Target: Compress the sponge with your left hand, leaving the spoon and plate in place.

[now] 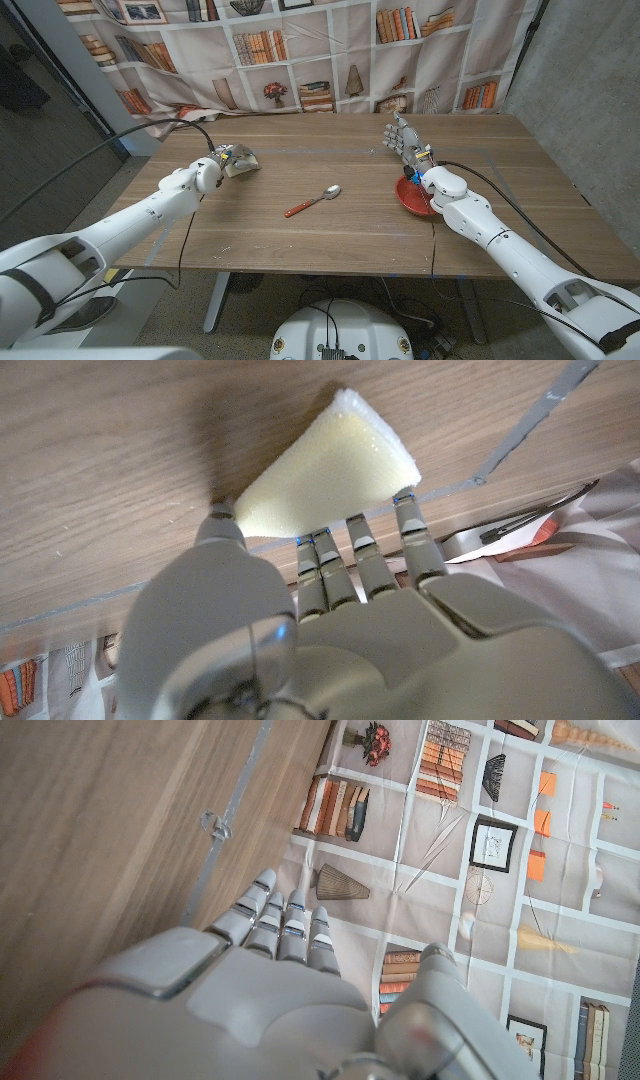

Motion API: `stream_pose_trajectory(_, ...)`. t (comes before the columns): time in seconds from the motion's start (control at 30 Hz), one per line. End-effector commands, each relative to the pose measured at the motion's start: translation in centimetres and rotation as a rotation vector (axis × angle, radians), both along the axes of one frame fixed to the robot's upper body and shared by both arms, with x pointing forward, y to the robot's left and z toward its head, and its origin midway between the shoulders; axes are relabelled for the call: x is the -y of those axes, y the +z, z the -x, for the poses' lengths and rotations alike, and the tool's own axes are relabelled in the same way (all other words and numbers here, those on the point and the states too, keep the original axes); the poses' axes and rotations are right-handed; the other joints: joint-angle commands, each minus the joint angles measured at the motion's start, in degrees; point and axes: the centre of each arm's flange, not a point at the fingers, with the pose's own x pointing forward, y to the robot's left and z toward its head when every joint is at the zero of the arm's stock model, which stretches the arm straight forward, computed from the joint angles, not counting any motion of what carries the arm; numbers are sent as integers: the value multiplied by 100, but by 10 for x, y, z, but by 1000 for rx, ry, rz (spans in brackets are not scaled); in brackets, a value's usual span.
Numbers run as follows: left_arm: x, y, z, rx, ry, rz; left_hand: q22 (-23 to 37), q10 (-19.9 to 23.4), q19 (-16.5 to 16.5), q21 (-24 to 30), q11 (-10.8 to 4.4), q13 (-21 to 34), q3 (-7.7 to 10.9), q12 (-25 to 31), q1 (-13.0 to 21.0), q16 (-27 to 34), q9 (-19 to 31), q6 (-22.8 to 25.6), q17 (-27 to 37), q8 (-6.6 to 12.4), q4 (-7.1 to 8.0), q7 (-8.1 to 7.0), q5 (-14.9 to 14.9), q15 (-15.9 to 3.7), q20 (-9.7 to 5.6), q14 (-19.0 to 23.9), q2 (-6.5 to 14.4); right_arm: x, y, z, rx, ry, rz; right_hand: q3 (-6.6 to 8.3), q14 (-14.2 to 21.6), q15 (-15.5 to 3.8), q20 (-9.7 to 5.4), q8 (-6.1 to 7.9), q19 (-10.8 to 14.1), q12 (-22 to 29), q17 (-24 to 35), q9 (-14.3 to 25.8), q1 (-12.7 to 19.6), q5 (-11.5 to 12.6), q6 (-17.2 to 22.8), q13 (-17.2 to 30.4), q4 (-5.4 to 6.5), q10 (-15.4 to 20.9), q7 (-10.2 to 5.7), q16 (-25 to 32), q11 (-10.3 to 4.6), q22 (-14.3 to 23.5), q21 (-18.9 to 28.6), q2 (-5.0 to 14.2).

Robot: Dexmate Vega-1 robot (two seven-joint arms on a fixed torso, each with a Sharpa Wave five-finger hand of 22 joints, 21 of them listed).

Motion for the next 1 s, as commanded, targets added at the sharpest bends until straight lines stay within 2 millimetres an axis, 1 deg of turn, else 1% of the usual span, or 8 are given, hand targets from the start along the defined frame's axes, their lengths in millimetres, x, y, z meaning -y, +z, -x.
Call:
stream_pose_trajectory(0.03,12,9,5,69,-40,64,20,221,1942,330,-36,32,718,37,559,98,45,197,61,63,-571,48,-100,-768,-766,834,200,4,0,1,10,8,-7,10,46,-1,-22,-20,68,-12,7,29,50,-23,27,28,-47,38,31,-2,-7,9,-9,22)
stream_pose_trajectory(0.17,16,14,8,105,-42,86,21,330,2166,387,-20,41,867,28,822,107,57,295,78,68,-584,72,-158,-811,-862,1016,304,5,-1,1,9,11,-8,13,51,-1,-18,-22,71,-14,6,29,58,-23,23,28,-51,35,36,-2,-2,9,-12,25)
stream_pose_trajectory(0.27,18,17,10,135,-37,101,24,374,2255,408,-25,51,1005,13,1043,106,68,363,101,72,-600,101,-189,-791,-930,1100,403,6,-1,1,10,12,-10,17,47,-10,-18,-22,74,-16,5,29,67,-22,23,28,-56,33,39,-4,-3,9,-14,31)
stream_pose_trajectory(0.37,19,20,13,159,-42,120,27,449,2358,439,-9,60,1130,12,1233,122,79,422,126,73,-601,105,-227,-847,-993,1229,459,6,-1,1,11,13,-10,22,48,-9,-20,-23,87,-20,4,29,79,-22,20,28,-62,28,39,-5,5,9,-15,37)
stream_pose_trajectory(0.53,20,28,16,184,-49,142,27,508,2384,445,-13,67,1215,15,1352,129,86,465,145,75,-598,118,-248,-825,-1020,1302,487,7,-1,2,15,14,-13,27,56,-5,-22,-25,112,-25,2,29,95,-22,16,28,-71,23,40,-4,11,9,-13,42)
stream_pose_trajectory(0.7,20,33,20,203,-49,153,29,585,2460,473,-60,74,1298,24,1458,143,93,523,163,81,-584,115,-262,-874,-1075,1404,502,7,-1,3,19,14,-14,33,64,-14,-26,-28,131,-26,1,29,108,-23,8,29,-78,26,46,-2,5,10,-12,49)
stream_pose_trajectory(0.83,21,36,23,217,-52,161,33,625,2553,510,-49,79,1365,19,1533,165,99,601,177,96,-569,104,-269,-913,-1128,1528,506,8,-1,4,22,13,-16,36,69,-13,-22,-27,139,-27,1,30,118,-24,11,29,-83,28,47,-2,-3,10,-15,52)
stream_pose_trajectory(1.0,21,40,26,226,-50,161,31,639,2586,522,-44,82,1393,12,1555,144,102,623,183,95,-554,104,-274,-902,-1141,1515,497,8,0,5,25,13,-15,40,73,-15,-29,-27,151,-30,1,30,129,-25,9,29,-89,25,46,-2,-1,10,-18,57)
